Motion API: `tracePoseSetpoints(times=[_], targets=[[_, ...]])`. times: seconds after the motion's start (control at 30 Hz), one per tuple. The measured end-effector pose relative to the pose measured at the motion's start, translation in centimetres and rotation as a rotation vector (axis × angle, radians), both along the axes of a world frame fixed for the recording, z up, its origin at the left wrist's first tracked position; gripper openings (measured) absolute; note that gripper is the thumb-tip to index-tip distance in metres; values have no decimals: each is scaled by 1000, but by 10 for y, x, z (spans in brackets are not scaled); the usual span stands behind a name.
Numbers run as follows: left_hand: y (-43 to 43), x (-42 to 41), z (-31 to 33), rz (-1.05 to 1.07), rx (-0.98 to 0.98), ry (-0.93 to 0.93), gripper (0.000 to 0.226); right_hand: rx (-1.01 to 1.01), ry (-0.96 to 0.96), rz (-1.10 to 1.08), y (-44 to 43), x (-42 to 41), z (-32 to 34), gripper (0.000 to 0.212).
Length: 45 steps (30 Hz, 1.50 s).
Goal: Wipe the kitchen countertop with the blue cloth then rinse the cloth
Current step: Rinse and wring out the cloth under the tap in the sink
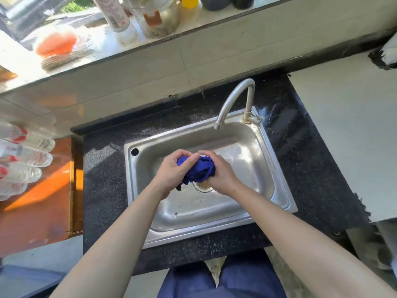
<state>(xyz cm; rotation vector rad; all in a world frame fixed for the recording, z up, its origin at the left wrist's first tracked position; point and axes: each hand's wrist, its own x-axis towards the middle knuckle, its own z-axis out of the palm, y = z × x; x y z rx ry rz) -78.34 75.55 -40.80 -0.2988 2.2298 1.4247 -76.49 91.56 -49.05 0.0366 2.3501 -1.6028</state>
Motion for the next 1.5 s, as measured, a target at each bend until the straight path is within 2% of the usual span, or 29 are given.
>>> tracePoseSetpoints(times=[0.1, 0.17, 0.23, 0.3, 0.33, 0.43, 0.47, 0.57, 0.67, 0.73, 0.87, 1.0, 1.17, 1.23, 1.33, 1.43, 1.5], targets=[[-19, 2, 1, 11, 91, -37, 28, 67, 68, 32, 0, 0, 11, 62], [-24, 6, -5, 117, 185, -57, 46, 87, 46, 48, -1, 1, 19, 52], [-26, 9, -11, 256, 304, -66, 56, -73, -70, -10, -5, 4, 29, 37], [-28, 10, -15, 286, 403, -80, 50, -356, -226, -155, -13, 7, 39, 26], [-27, 11, -15, 290, 430, -87, 46, -430, -260, -220, -17, 9, 42, 20], [-19, 12, -11, 377, 460, -144, 32, -305, -192, -327, -29, 13, 44, 21], [-16, 11, -11, 395, 458, -189, 33, -270, -185, -348, -33, 15, 42, 21], [-11, 10, -8, 448, 371, -266, 57, -238, -213, -377, -44, 20, 44, 21], [-4, 14, -4, 468, 198, -96, 52, -250, -230, -412, -55, 20, 49, 30], [1, 17, -8, 479, 159, 19, 54, -219, -239, -456, -63, 17, 51, 40], [0, 19, -14, 455, 75, 121, 60, -114, -226, -559, -69, 11, 48, 36], [-2, 16, -20, 457, 27, 140, 60, -35, -197, -516, -65, 5, 50, 36], [5, 10, -16, 399, 21, 131, 57, -60, -198, -475, -52, -2, 49, 42], [6, 8, -15, 358, 33, 146, 56, -95, -192, -417, -46, -4, 49, 43], [-3, 5, -13, 235, 46, 162, 53, 4, -110, -267, -29, -7, 53, 37], [-28, -2, -10, 69, 60, -5, 44, 106, -48, -121, -8, -2, 54, 32], [-44, -6, -8, -58, 141, -192, 33, 210, 1, 71, 4, 4, 56, 29]])
